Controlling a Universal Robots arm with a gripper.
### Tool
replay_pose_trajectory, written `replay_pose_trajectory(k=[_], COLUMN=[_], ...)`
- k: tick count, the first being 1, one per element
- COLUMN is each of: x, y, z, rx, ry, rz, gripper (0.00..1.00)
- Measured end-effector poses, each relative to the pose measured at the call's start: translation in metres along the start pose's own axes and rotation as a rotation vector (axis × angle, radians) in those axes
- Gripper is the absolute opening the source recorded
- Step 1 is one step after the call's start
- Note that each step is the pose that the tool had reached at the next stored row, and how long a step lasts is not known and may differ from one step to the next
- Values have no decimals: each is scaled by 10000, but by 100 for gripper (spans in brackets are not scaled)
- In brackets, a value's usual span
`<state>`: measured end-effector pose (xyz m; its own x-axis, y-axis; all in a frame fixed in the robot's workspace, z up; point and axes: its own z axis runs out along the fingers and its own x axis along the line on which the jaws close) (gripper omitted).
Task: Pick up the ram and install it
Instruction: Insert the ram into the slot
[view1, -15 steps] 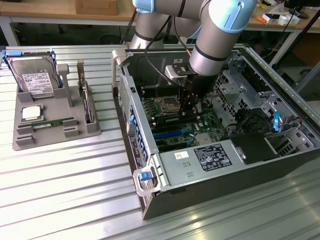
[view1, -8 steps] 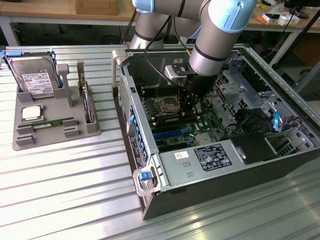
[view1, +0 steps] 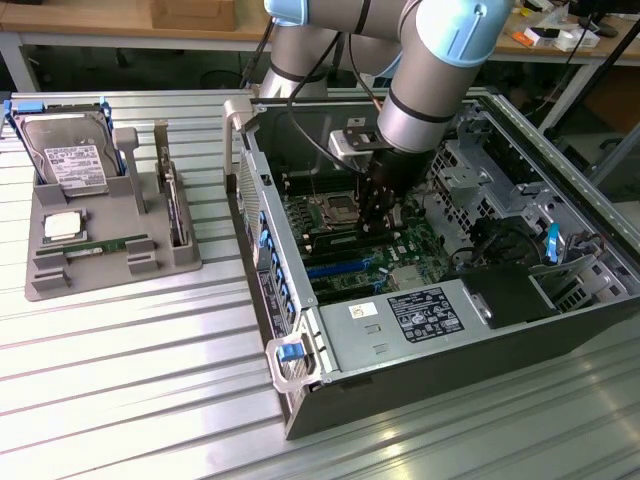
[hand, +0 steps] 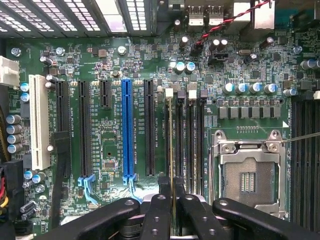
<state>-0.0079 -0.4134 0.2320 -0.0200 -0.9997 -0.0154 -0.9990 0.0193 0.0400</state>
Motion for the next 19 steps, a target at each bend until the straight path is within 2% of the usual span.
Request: replay_pose_trajectory(k=[8,9,10,13,17,18,19], x=[0,0,0,0,-31,-46,-48], y=[-1,0,0,0,7,7,-43], z=[12,12,12,9,-137,-160,-161], rx=[0,-1,0,0,3,2,-20], ry=[1,0,0,2,0,2,1], rz=[-1,-1,-1,-1,0,-3,-2], gripper=[13,14,21,21,19,13,11])
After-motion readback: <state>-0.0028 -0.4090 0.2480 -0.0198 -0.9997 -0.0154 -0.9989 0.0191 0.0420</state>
